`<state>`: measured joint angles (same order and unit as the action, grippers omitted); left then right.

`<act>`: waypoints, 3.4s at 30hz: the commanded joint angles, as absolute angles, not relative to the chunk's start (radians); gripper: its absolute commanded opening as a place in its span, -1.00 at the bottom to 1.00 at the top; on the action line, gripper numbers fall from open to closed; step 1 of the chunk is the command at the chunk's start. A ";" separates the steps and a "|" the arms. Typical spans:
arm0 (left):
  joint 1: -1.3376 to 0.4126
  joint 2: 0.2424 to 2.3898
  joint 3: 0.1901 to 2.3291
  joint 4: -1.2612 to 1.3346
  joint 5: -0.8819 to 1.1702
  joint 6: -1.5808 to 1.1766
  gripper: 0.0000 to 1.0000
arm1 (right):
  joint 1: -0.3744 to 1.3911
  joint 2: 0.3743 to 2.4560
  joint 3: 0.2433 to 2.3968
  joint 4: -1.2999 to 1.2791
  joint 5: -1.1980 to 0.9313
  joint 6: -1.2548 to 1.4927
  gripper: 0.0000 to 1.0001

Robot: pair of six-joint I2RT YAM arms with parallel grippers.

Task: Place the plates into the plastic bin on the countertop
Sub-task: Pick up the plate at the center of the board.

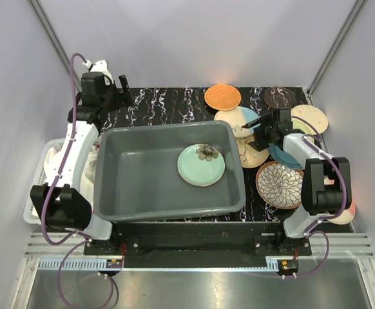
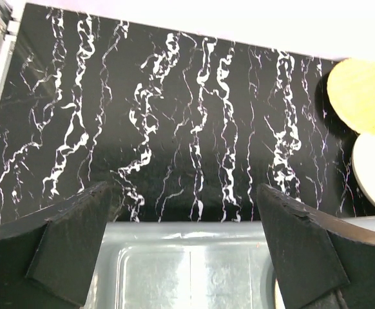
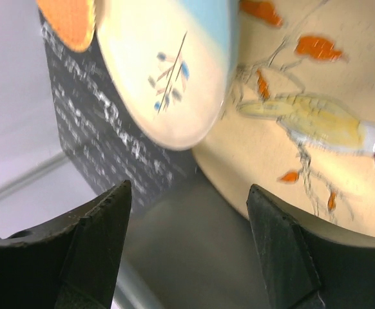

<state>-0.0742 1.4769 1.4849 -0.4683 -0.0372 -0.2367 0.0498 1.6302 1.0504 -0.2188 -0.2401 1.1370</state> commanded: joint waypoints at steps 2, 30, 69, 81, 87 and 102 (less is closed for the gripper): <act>-0.048 1.502 1.545 -0.434 -0.006 -0.255 0.98 | 0.052 1.719 1.071 -0.133 -0.138 1.207 0.59; -0.002 1.529 1.554 -0.437 -0.006 -0.253 0.98 | 0.052 2.026 1.157 0.112 -0.163 1.330 0.14; 0.023 1.494 1.519 -0.422 0.037 -0.268 0.98 | 0.051 1.605 1.089 0.080 -0.012 1.095 -1.00; 0.023 1.496 1.508 -0.399 0.083 -0.305 0.98 | 0.048 1.480 1.190 0.006 0.017 1.028 -1.00; 0.023 1.488 1.496 -0.388 0.094 -0.313 0.98 | 0.041 1.463 1.259 -0.038 0.003 1.029 -1.00; 0.023 1.476 1.477 -0.376 0.112 -0.334 0.98 | 0.041 1.486 1.387 0.044 -0.290 0.999 -1.00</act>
